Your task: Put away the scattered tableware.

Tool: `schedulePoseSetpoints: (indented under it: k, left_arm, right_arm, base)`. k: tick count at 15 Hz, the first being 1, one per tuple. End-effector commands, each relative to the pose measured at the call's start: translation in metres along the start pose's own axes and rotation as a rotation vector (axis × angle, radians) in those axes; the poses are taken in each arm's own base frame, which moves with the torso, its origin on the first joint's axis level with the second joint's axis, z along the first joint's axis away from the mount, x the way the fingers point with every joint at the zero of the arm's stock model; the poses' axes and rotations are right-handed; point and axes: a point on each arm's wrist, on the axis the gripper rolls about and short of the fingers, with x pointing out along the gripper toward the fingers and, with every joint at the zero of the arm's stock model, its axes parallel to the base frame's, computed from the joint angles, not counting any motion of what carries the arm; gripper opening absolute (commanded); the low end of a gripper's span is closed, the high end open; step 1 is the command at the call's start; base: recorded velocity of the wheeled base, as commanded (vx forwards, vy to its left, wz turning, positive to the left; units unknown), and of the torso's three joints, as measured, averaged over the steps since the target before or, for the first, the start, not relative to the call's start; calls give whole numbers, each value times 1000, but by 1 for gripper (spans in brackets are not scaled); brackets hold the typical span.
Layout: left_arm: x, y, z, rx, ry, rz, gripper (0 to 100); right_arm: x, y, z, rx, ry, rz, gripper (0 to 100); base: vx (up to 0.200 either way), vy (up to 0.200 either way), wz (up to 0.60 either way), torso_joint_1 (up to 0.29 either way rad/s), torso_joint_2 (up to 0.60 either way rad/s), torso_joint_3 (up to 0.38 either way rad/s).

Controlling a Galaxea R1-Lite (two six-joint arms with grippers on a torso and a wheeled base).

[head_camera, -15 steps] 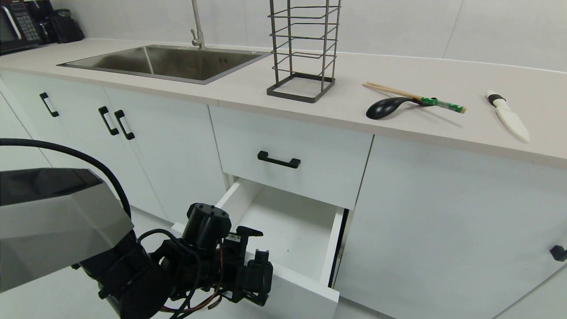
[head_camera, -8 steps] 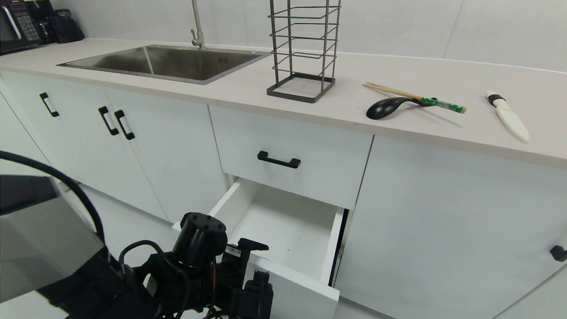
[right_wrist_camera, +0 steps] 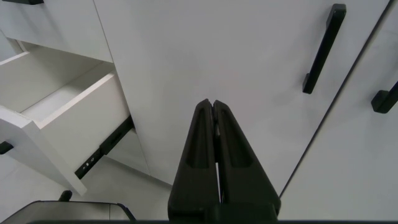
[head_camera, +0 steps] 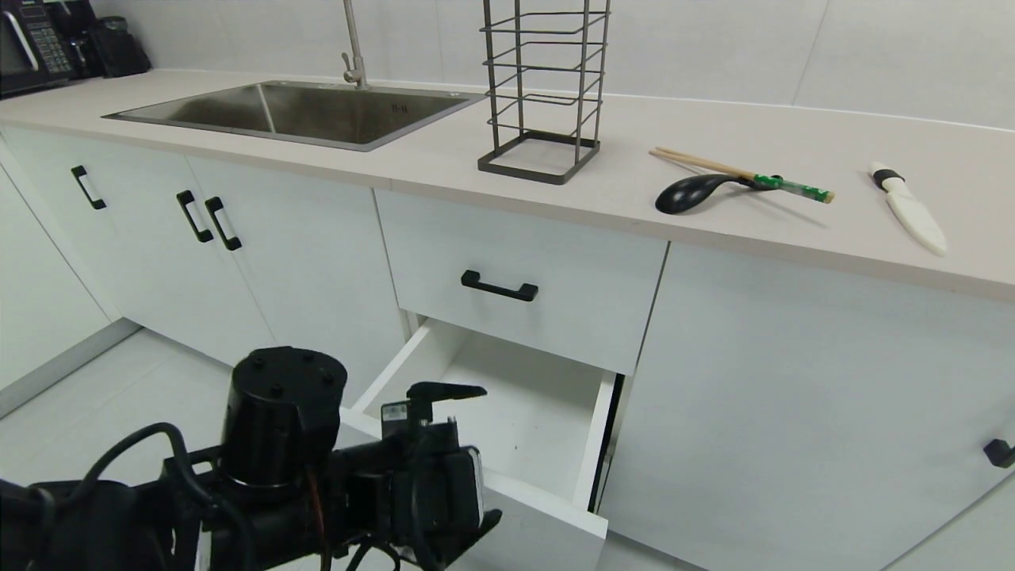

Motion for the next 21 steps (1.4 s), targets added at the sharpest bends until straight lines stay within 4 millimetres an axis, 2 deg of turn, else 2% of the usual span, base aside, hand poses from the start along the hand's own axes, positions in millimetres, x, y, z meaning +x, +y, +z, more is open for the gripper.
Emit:
schedulePoseSetpoints:
  k: [1,3,5,6,8,10,12,13,14,16,18,21]
  left_arm:
    - [-10,37,13,-68,-57,134,100]
    - [-15,61,21,-194,-151,152,100]
    - [-25,70,11,-275,-203,121,100]
    - [-31,65,-4,-295,-189,103,100]
    - [-47,50,-14,-319,-162,93,100]
    - [-59,46,-12,-316,-168,115,100]
    - [-76,52,-9,-373,-147,244,100]
    - [-83,50,-11,-402,-89,346,100]
    - [-87,46,-12,-408,-71,376,100]
    - [-109,35,-10,-407,-66,433,100]
    - [-129,19,-12,-483,-55,504,100]
    - [-147,7,-13,-539,-27,597,100]
  right_arm:
    - [0,0,0,0,0,0,0]
    - [0,0,0,0,1,0,0]
    - [0,0,0,0,1,0,0]
    - [0,0,0,0,1,0,0]
    - [0,0,0,0,1,0,0]
    - [0,0,0,0,1,0,0]
    - [0,0,0,0,0,0,0]
    - [0,0,0,0,0,0,0]
    - [0,0,0,0,0,0,0]
    - [0,0,0,0,0,0,0]
    - [0,0,0,0,0,0,0]
    - [0,0,0,0,1,0,0]
  base:
    - [0,0,0,0,0,0]
    - [0,0,0,0,0,0]
    - [0,0,0,0,0,0]
    - [0,0,0,0,0,0]
    - [0,0,0,0,0,0]
    - [0,0,0,0,0,0]
    - [0,0,0,0,0,0]
    - [0,0,0,0,0,0]
    - [0,0,0,0,0,0]
    - [0,0,0,0,0,0]
    - [0,0,0,0,0,0]
    - [0,0,0,0,0,0]
